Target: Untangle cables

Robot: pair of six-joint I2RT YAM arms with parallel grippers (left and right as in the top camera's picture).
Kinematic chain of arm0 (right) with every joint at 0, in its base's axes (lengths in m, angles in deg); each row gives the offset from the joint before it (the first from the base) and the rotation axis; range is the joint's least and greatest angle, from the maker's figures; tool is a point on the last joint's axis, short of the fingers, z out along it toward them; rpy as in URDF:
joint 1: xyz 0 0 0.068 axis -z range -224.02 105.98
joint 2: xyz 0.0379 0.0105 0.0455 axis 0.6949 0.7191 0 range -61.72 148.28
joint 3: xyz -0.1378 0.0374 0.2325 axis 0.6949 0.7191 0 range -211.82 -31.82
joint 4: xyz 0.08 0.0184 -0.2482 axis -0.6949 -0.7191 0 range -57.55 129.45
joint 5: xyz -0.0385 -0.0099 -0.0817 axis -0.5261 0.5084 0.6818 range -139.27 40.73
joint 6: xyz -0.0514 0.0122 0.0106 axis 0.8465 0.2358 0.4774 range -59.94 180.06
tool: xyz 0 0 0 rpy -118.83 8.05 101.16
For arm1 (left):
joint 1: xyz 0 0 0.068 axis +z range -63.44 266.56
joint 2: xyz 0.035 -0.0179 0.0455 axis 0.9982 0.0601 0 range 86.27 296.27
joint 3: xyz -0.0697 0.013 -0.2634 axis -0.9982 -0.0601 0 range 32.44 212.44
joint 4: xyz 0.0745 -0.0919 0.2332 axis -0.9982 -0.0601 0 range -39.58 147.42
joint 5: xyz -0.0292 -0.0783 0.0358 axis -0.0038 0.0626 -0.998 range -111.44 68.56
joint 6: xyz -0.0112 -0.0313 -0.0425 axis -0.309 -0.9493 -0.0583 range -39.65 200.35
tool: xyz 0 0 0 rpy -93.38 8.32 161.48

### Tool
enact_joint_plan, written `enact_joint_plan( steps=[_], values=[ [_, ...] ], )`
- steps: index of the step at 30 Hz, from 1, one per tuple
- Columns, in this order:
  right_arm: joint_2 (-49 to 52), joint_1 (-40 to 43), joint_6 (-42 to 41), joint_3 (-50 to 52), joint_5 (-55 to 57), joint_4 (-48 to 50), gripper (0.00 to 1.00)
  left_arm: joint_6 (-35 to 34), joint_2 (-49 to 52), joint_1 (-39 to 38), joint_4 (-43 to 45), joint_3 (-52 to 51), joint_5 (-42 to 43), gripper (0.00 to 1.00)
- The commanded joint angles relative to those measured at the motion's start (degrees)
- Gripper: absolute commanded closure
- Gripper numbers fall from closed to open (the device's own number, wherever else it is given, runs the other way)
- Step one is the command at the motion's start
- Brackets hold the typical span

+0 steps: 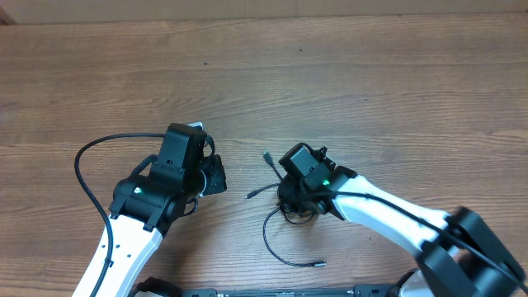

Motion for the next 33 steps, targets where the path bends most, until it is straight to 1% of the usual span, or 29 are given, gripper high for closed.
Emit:
enact_joint_plan(
  steps=[1, 5, 13, 16, 17, 18, 19, 21, 22, 23, 24, 27, 33],
  values=[
    [-7.91, -0.28, 4.04, -1.14, -0.98, -0.92, 0.96, -2.27, -0.02, -0.02, 0.24, 1.01, 0.07, 0.96],
    [-11.04, -0.28, 4.04, -1.14, -1.4, -0.92, 0.96, -3.89, -0.02, -0.02, 0.24, 1.01, 0.07, 0.95],
    [-11.23, -0.35, 4.04, -1.14, -3.54, -0.7, 0.96, -8.92, -0.02, -0.02, -0.96, 1.01, 0.98, 0.96],
    [-11.23, -0.35, 4.04, -1.14, -3.61, -0.68, 0.96, -9.7, -0.02, -0.02, -1.31, 1.01, 1.6, 0.93],
    [-11.23, -0.33, 4.04, -1.14, -3.58, -0.7, 0.96, -9.7, -0.02, -0.02, -1.42, 1.01, 1.6, 0.91],
    [-11.23, -0.33, 4.04, -1.14, -3.58, -0.7, 0.96, -9.7, -0.02, -0.02, -1.51, 1.01, 1.57, 0.85],
    [-11.23, -0.33, 4.04, -1.14, -3.56, -0.72, 0.96, -9.68, -0.02, -0.02, -1.53, 1.01, 1.57, 0.76],
    [-11.23, -0.33, 4.04, -1.14, -3.54, -0.7, 0.96, -9.68, -0.02, -0.02, -1.66, 1.01, 1.6, 0.53],
    [-11.23, -0.33, 4.04, -1.14, -3.54, -0.7, 0.96, -9.68, -0.02, -0.02, -1.79, 1.01, 1.6, 0.46],
    [-11.23, -0.33, 4.04, -1.14, -3.56, -0.72, 0.96, -9.68, -0.02, -0.02, -1.97, 1.01, 1.57, 0.41],
    [-11.23, -0.33, 4.04, -1.14, -3.56, -0.7, 0.96, -9.7, -0.02, -0.02, -2.16, 1.01, 1.57, 0.39],
    [-11.23, -0.33, 4.02, -1.14, -3.54, -0.7, 0.96, -9.7, -0.02, -0.02, -2.21, 1.01, 1.57, 0.37],
    [-11.23, -0.33, 4.04, -1.14, -3.54, -0.72, 0.96, -9.7, -0.02, -0.02, -2.6, 1.01, 1.57, 0.3]
  ],
)
